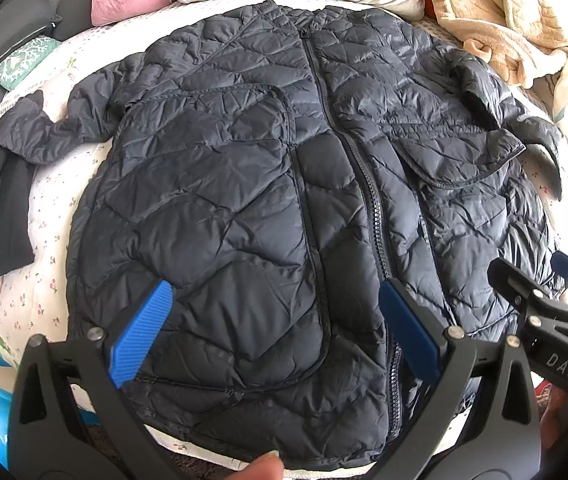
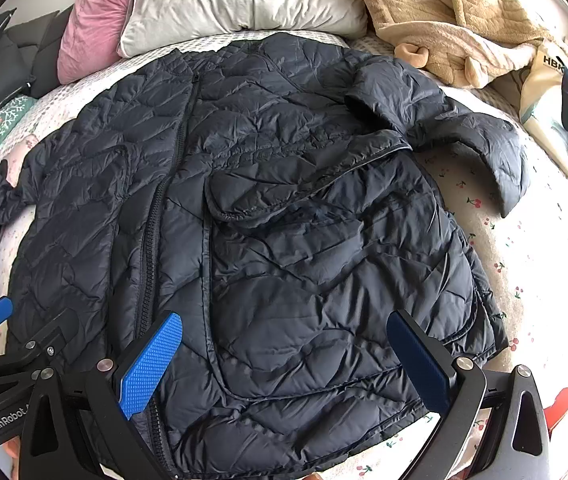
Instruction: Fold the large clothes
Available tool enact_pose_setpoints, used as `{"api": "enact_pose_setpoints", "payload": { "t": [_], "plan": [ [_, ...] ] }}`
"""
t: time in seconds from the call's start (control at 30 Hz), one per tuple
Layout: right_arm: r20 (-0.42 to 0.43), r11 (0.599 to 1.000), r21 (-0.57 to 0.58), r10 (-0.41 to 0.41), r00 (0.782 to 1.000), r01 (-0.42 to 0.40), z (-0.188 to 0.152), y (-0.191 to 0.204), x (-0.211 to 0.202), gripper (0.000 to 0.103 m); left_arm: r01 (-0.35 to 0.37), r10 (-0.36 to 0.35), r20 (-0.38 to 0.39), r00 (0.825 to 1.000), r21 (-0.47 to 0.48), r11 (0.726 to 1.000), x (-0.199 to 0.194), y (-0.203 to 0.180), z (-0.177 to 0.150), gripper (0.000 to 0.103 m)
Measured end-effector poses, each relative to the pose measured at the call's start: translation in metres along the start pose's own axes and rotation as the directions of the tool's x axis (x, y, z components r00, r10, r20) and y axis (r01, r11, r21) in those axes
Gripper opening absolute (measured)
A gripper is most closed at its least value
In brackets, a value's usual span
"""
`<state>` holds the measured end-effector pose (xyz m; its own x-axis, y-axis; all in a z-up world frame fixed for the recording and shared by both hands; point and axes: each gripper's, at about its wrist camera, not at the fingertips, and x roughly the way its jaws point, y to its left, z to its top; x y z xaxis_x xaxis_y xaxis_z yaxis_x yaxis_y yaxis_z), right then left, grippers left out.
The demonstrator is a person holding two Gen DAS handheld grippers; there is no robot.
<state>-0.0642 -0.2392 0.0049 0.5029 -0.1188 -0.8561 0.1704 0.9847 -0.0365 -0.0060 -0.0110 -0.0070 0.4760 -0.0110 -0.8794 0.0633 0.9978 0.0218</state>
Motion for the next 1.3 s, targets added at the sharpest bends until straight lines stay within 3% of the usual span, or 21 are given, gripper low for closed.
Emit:
{"api": "enact_pose_setpoints", "payload": {
  "t": [0.2, 0.47, 0.6, 0.7, 0.77, 0.83, 0.93, 1.13, 1.3],
  "plan": [
    [0.023, 1.000, 0.000, -0.005, 1.000, 0.005, 0.001, 0.000, 0.000, 0.103, 0.003, -0.003, -0.004, 1.000, -0.002, 1.000, 0.000, 0.000, 0.000, 0.103],
    [0.152, 0.999, -0.042, -0.017, 0.988, 0.024, 0.006, -0.007, -0.015, 0.103, 0.036, -0.036, 0.023, 0.999, -0.027, 0.999, -0.001, 0.016, 0.004, 0.102],
    [0.152, 0.999, -0.042, 0.009, 0.988, -0.003, 0.016, -0.018, -0.018, 0.103, 0.063, -0.062, 0.077, 0.995, -0.017, 0.998, -0.002, 0.030, 0.014, 0.103],
    [0.094, 0.994, -0.108, -0.006, 0.996, 0.016, 0.030, -0.022, -0.008, 0.103, 0.073, -0.071, 0.051, 0.996, -0.038, 0.997, 0.004, 0.044, 0.030, 0.102],
    [0.063, 0.993, -0.120, 0.020, 0.998, -0.013, 0.044, -0.027, -0.004, 0.103, 0.084, -0.082, 0.035, 0.996, -0.068, 0.994, 0.007, 0.059, 0.044, 0.102],
    [0.048, 0.990, -0.104, 0.099, 0.994, -0.094, 0.060, -0.037, -0.001, 0.103, 0.091, -0.088, 0.039, 0.995, -0.083, 0.992, 0.008, 0.076, 0.063, 0.102],
    [0.086, 0.984, -0.109, 0.152, 0.985, -0.142, 0.084, -0.055, 0.003, 0.103, 0.039, -0.035, 0.067, 0.997, -0.065, 0.997, 0.011, 0.099, 0.091, 0.102],
    [0.136, 0.992, -0.063, 0.118, 0.984, -0.110, 0.161, -0.108, 0.028, 0.103, -0.082, 0.082, 0.179, 0.980, -0.006, 0.997, 0.043, 0.144, 0.162, 0.102],
    [0.085, 0.993, -0.013, 0.121, 0.989, -0.120, 0.215, -0.141, 0.074, 0.097, -0.146, 0.135, 0.139, 0.981, 0.074, 0.987, 0.102, 0.167, 0.219, 0.102]
  ]
}}
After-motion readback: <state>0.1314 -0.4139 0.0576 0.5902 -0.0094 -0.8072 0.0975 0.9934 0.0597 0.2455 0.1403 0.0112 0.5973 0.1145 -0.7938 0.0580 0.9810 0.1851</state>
